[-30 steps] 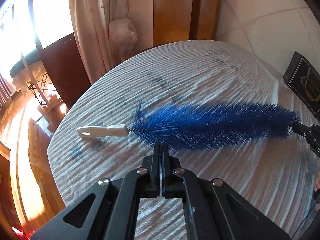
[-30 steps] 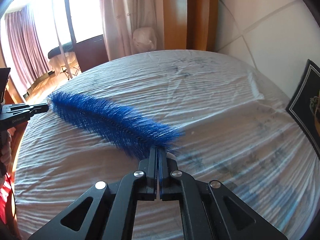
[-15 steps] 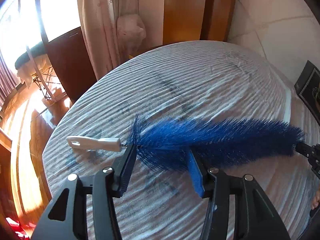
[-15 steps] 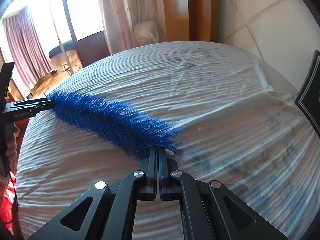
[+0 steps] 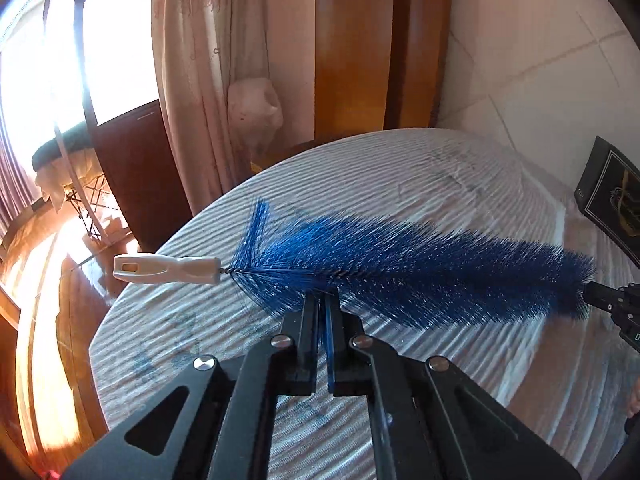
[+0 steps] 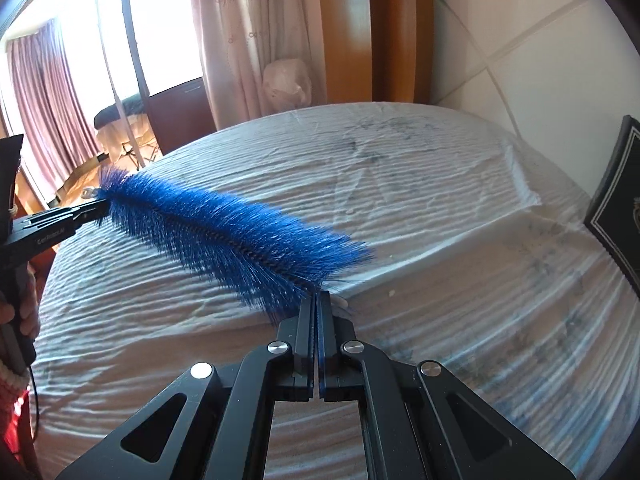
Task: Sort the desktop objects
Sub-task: 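Lift the duster with both grippers and carry it over the blue bin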
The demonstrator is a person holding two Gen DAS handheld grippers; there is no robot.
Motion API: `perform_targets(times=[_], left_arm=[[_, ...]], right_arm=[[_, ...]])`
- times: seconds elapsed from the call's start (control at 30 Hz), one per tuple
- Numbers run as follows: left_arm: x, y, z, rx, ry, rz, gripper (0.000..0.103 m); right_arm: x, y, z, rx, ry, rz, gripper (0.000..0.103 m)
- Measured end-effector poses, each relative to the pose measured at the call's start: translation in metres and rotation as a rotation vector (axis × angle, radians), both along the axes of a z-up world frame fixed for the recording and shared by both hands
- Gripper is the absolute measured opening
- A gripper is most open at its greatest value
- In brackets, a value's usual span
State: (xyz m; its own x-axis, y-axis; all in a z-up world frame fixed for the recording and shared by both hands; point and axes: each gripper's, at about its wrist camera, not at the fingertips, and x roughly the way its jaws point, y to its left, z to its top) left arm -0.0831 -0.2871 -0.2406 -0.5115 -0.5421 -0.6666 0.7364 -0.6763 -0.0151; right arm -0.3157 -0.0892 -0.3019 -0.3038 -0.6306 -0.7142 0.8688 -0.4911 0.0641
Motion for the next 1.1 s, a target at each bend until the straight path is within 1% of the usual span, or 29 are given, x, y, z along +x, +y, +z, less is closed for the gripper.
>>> perform_targets(times=[0.17, 0.23, 0.37, 0.5, 0.73, 0.9, 1.03, 1.1], left_arm=[[0.002, 0.025, 0.051, -0.045, 0.065, -0.053, 0.003], [0.000, 0.041, 0.074, -0.075, 0.080, -0.080, 0.003], [-0.004, 0.073, 0.118, -0.101, 0.124, -0.153, 0.003], [-0.008, 0.107, 0.160, -0.135, 0.174, -0.256, 0.003], [-0.010, 0.165, 0.227, -0.166, 0.296, -0.496, 0.003], [-0.008, 0.212, 0.270, -0.167, 0.385, -0.688, 0.003], [-0.011, 0.266, 0.299, -0.166, 0.438, -0.848, 0.003], [-0.013, 0.299, 0.311, -0.153, 0.466, -0.936, 0.003]], right_arm=[[0.007, 0.029, 0.039, -0.061, 0.034, -0.047, 0.001], [0.012, 0.047, 0.061, -0.090, 0.055, -0.072, 0.001], [0.027, 0.092, 0.111, -0.141, 0.103, -0.149, 0.001], [0.048, 0.139, 0.159, -0.164, 0.164, -0.241, 0.001], [0.103, 0.219, 0.236, -0.205, 0.293, -0.483, 0.001], [0.157, 0.272, 0.279, -0.191, 0.382, -0.676, 0.001], [0.202, 0.322, 0.307, -0.163, 0.435, -0.845, 0.001], [0.230, 0.353, 0.322, -0.154, 0.460, -0.928, 0.001]])
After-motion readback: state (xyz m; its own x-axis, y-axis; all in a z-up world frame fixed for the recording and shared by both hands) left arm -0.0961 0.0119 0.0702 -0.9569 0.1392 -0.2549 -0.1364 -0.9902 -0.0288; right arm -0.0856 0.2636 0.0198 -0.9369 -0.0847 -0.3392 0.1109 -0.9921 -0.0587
